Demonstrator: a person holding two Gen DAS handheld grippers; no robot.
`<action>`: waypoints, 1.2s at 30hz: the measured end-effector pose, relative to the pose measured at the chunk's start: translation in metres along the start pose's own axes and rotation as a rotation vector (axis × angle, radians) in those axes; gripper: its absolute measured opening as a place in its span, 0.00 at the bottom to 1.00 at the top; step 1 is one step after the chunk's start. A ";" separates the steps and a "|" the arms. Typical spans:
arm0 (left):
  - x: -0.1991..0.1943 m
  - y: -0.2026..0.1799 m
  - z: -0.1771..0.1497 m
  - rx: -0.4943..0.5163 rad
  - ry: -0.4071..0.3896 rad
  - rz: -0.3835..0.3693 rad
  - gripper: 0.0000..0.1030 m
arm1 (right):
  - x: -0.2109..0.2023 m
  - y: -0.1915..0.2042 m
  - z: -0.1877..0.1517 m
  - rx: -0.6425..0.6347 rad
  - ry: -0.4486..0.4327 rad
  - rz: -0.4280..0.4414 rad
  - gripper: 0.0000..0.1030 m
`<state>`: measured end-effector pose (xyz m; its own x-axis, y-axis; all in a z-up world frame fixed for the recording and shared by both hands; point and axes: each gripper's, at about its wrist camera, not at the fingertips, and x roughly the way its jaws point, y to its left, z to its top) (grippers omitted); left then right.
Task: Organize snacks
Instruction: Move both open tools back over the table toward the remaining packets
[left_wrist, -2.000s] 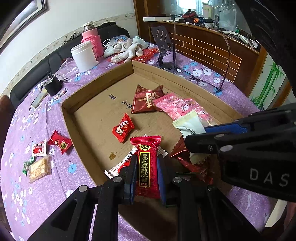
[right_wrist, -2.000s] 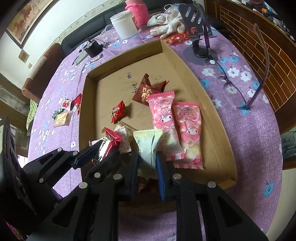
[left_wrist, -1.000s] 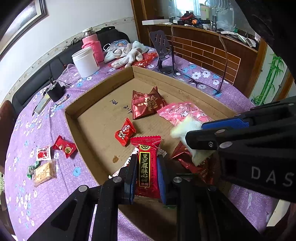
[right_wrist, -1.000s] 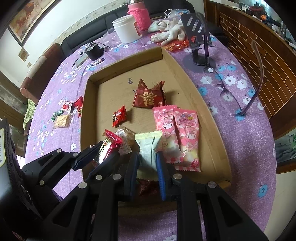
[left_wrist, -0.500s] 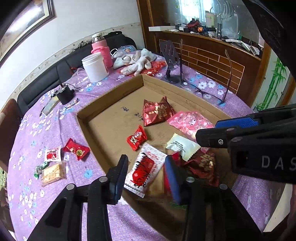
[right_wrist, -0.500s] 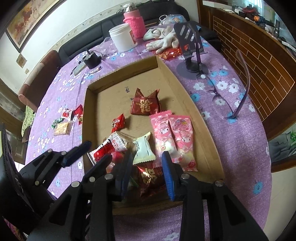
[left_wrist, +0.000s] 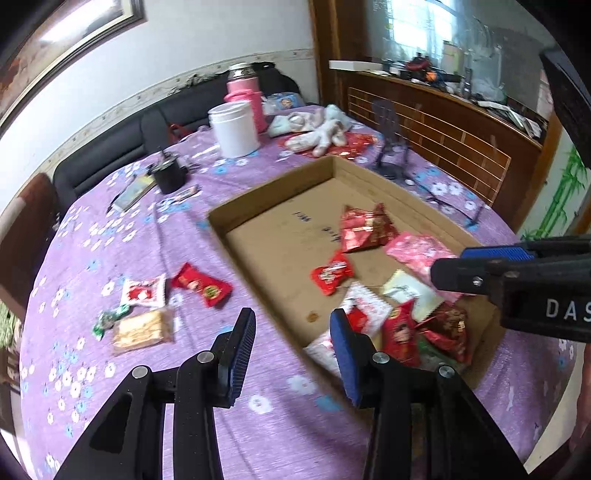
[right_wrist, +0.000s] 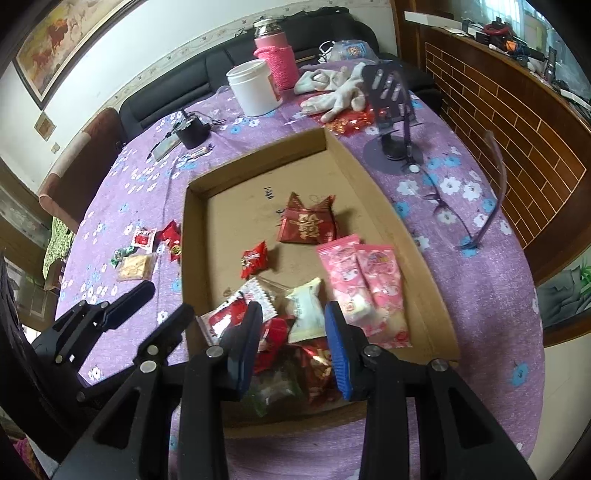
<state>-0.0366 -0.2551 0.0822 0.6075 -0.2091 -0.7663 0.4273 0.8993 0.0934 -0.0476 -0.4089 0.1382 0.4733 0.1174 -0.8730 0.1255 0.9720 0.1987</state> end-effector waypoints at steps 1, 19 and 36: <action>0.000 0.007 -0.001 -0.017 0.004 0.005 0.43 | 0.001 0.003 0.000 -0.003 0.002 0.002 0.33; -0.005 0.131 -0.058 -0.284 0.071 0.118 0.43 | 0.028 0.093 0.006 -0.137 0.042 0.090 0.33; -0.032 0.225 -0.127 -0.367 0.125 0.251 0.43 | 0.141 0.225 0.056 -0.314 0.223 0.306 0.39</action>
<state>-0.0449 0.0023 0.0471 0.5667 0.0605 -0.8217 -0.0021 0.9974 0.0720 0.0964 -0.1850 0.0849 0.2454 0.4142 -0.8765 -0.2748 0.8968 0.3468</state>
